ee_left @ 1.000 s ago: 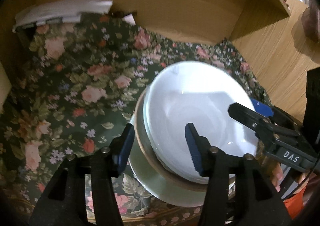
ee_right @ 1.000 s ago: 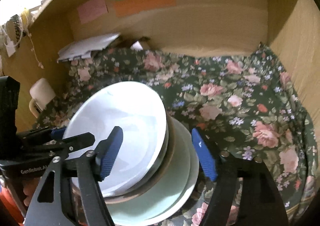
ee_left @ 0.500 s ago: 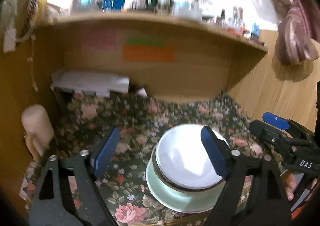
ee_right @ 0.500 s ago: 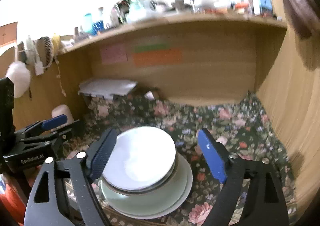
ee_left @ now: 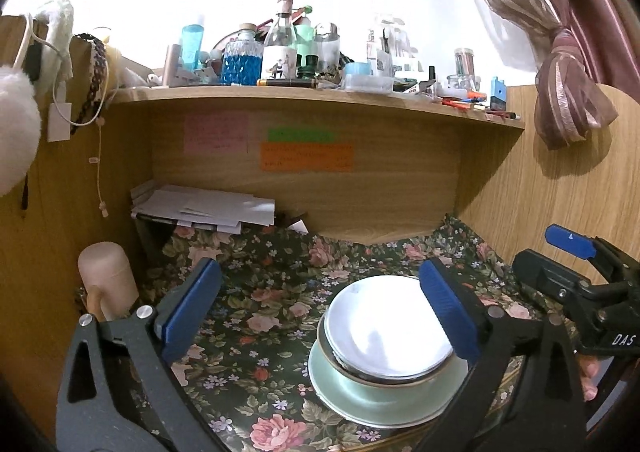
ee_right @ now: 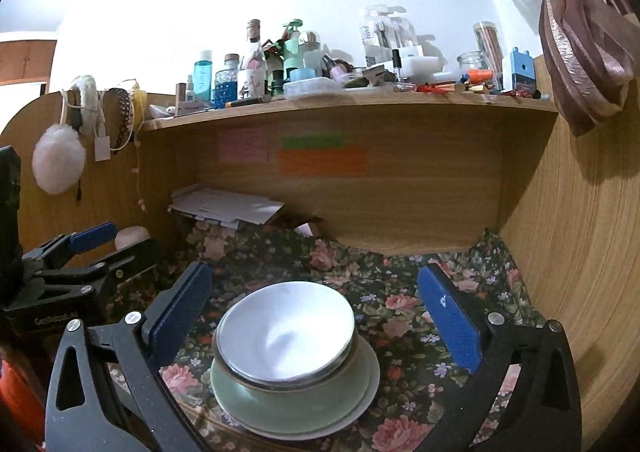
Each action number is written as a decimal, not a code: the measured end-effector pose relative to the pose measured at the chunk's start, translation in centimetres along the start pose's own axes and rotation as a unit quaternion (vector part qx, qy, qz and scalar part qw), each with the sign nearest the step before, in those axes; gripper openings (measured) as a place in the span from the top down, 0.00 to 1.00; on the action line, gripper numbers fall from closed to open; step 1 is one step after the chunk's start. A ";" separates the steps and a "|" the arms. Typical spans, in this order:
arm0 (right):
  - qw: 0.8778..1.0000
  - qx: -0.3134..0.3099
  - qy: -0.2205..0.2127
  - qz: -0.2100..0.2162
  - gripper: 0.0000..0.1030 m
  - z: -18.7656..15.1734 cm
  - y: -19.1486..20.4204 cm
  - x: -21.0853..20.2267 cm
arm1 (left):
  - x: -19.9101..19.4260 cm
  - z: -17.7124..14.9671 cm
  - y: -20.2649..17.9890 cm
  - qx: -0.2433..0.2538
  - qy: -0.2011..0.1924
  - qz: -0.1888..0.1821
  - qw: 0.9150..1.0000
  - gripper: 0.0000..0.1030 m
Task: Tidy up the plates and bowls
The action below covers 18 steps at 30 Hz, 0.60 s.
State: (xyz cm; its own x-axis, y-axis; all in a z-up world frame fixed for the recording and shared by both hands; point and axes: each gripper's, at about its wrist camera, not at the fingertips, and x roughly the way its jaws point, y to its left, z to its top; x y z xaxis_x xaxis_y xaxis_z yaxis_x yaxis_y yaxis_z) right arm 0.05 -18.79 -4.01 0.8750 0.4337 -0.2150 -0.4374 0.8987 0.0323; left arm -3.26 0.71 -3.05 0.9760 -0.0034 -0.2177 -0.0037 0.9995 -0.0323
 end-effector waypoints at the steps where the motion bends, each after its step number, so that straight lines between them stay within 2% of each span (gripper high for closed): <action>1: 1.000 0.000 0.000 -0.001 0.00 -0.1 0.1 -0.1 | -0.1 -0.1 0.0 0.001 -0.002 -0.001 1.000 0.01; 18: 1.000 0.013 0.000 0.005 0.00 -0.3 -0.4 0.3 | -0.4 -0.8 -0.1 -0.002 -0.020 0.001 1.000 0.00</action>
State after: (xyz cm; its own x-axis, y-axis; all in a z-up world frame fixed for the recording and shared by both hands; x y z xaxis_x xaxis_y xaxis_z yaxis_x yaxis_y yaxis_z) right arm 0.41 -19.03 -4.37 0.8706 0.4425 -0.2149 -0.4405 0.8958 0.0602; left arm -3.83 0.59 -3.70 0.9839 0.0000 -0.1789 -0.0064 0.9994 -0.0354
